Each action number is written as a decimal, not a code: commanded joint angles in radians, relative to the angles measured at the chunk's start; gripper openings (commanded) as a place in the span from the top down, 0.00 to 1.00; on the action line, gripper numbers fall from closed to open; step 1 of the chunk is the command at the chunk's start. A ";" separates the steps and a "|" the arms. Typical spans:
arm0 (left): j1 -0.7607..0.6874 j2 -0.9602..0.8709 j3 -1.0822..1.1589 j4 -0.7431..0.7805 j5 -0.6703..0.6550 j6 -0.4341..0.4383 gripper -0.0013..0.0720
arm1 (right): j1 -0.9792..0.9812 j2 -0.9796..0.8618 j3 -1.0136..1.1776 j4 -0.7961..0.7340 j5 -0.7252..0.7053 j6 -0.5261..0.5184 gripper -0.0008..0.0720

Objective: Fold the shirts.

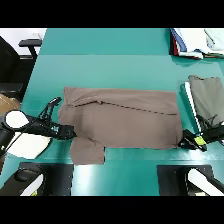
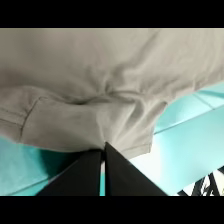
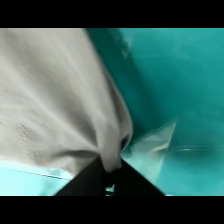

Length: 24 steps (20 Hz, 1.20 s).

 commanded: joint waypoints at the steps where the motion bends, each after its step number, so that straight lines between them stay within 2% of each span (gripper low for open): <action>1: 0.000 0.035 0.018 0.042 -0.074 0.000 0.95 | 0.079 0.035 0.018 -0.029 -0.035 0.002 0.96; 6: 0.000 0.192 0.046 0.089 -0.265 -0.095 0.95 | 0.114 0.243 0.144 -0.191 0.182 0.003 0.96; 9: 0.000 0.193 0.117 0.101 -0.292 -0.100 0.95 | 0.114 0.333 0.210 -0.193 0.197 0.003 0.97; 13: 0.000 0.084 0.198 0.206 -0.117 -0.079 0.95 | 0.140 0.224 0.330 -0.188 0.165 0.003 0.97; 16: 0.004 -0.083 0.268 0.293 0.044 -0.063 0.95 | 0.219 0.047 0.460 -0.187 0.061 0.003 0.97; 20: 0.004 -0.352 0.403 0.316 0.235 -0.005 0.95 | 0.296 -0.240 0.677 -0.182 0.036 0.003 0.96; 24: 0.004 -0.513 0.501 0.340 0.355 -0.004 0.95 | 0.305 -0.436 0.846 -0.040 -0.002 0.003 0.96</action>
